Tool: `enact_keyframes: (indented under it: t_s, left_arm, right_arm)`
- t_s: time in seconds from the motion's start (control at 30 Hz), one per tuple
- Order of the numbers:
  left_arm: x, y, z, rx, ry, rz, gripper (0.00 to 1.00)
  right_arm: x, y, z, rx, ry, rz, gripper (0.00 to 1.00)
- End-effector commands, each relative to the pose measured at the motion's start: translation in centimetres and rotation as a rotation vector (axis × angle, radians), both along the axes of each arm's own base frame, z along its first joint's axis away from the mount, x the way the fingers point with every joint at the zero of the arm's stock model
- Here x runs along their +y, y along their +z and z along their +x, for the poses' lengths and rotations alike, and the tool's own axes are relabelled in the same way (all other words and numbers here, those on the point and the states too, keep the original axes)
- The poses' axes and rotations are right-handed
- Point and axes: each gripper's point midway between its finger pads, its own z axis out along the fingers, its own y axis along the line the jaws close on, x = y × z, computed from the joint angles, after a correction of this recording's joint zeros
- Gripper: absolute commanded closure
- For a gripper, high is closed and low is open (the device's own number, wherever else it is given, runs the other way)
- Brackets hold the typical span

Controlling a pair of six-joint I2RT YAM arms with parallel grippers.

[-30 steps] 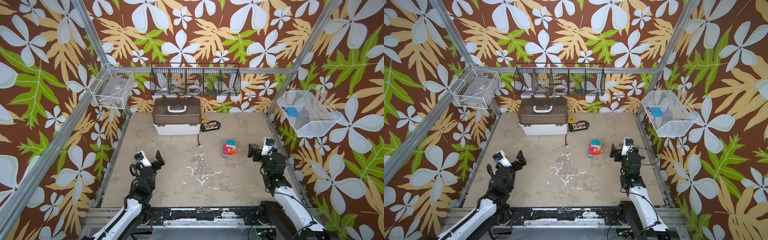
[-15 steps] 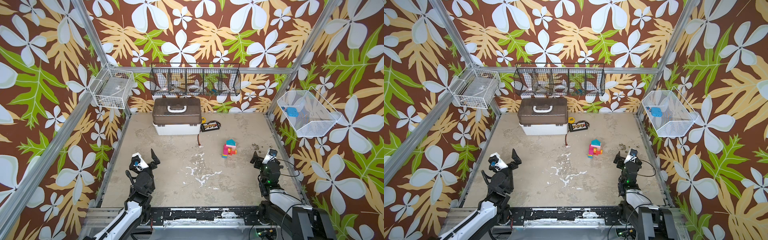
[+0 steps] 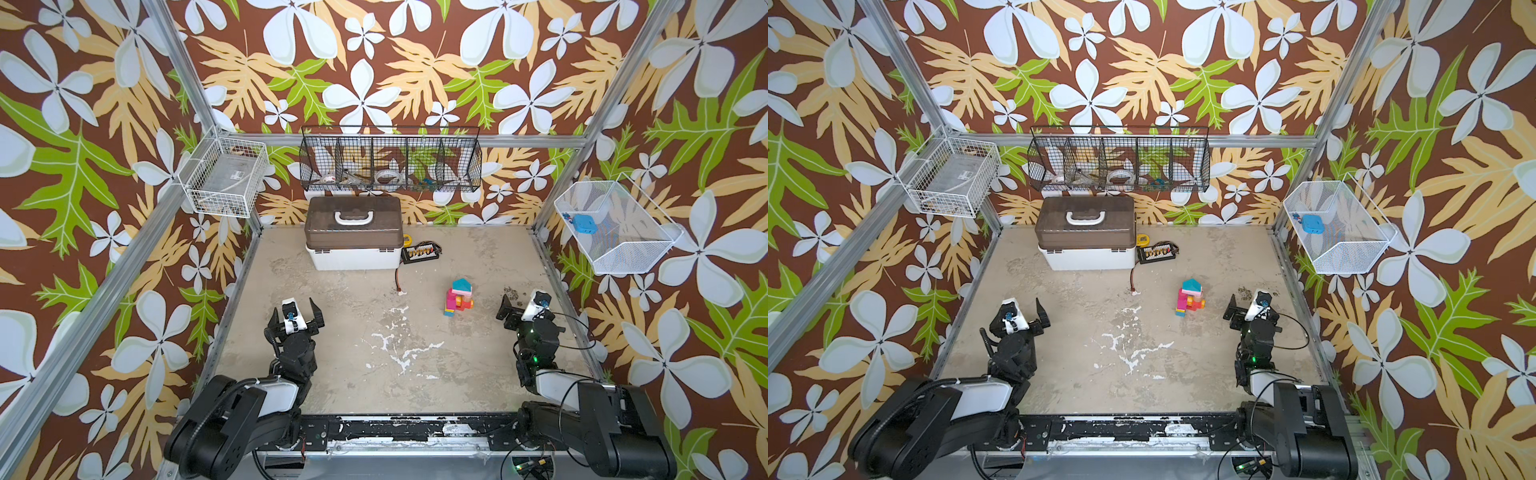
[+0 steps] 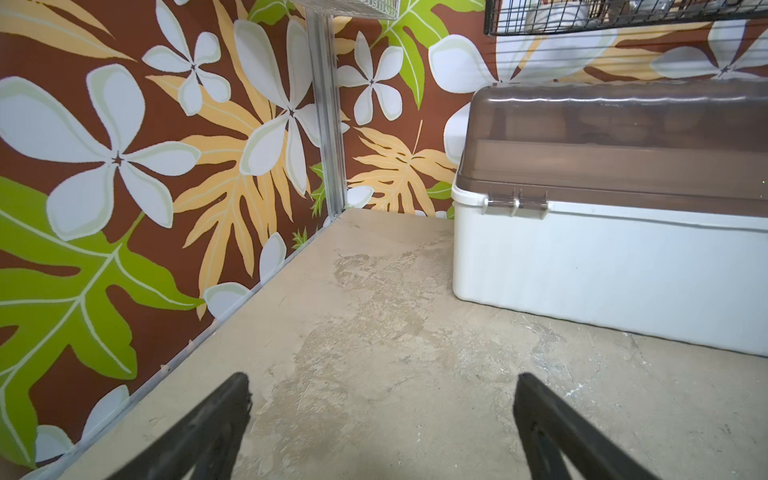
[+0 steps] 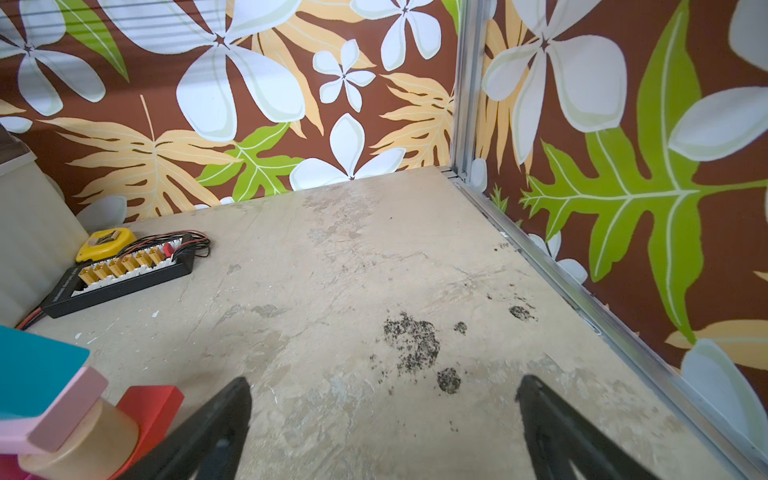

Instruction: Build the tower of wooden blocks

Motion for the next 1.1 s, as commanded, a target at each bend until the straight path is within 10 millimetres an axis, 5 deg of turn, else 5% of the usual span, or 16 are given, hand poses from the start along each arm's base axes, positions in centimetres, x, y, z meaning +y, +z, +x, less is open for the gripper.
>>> enact_keyframes:
  t_s: [0.0,0.07,0.2,0.33,1.07]
  left_arm:
    - [-0.4,1.2,1.2,-0.093,-0.087,-0.071,0.00]
    - [0.3,0.8,1.6,-0.107,-0.079,-0.080,0.00]
    - [0.2,-0.1,2.7,-0.044,-0.092,-0.105,0.00]
    - [-0.1,-1.0,4.4,0.023,-0.100,-0.104,0.00]
    - [0.3,-0.8,4.4,0.007,-0.104,-0.114,0.00]
  right_arm:
    - [-0.2,1.1,0.1,-0.058,-0.008,-0.024,0.00]
    - [-0.5,1.1,-0.6,-0.118,-0.030,-0.034,0.00]
    - [0.5,0.6,1.1,-0.054,0.011,-0.066,0.00]
    - [4.2,-0.8,3.3,-0.003,0.223,-0.134,0.00]
    - [4.0,-1.1,3.5,0.028,0.197,-0.139,0.00]
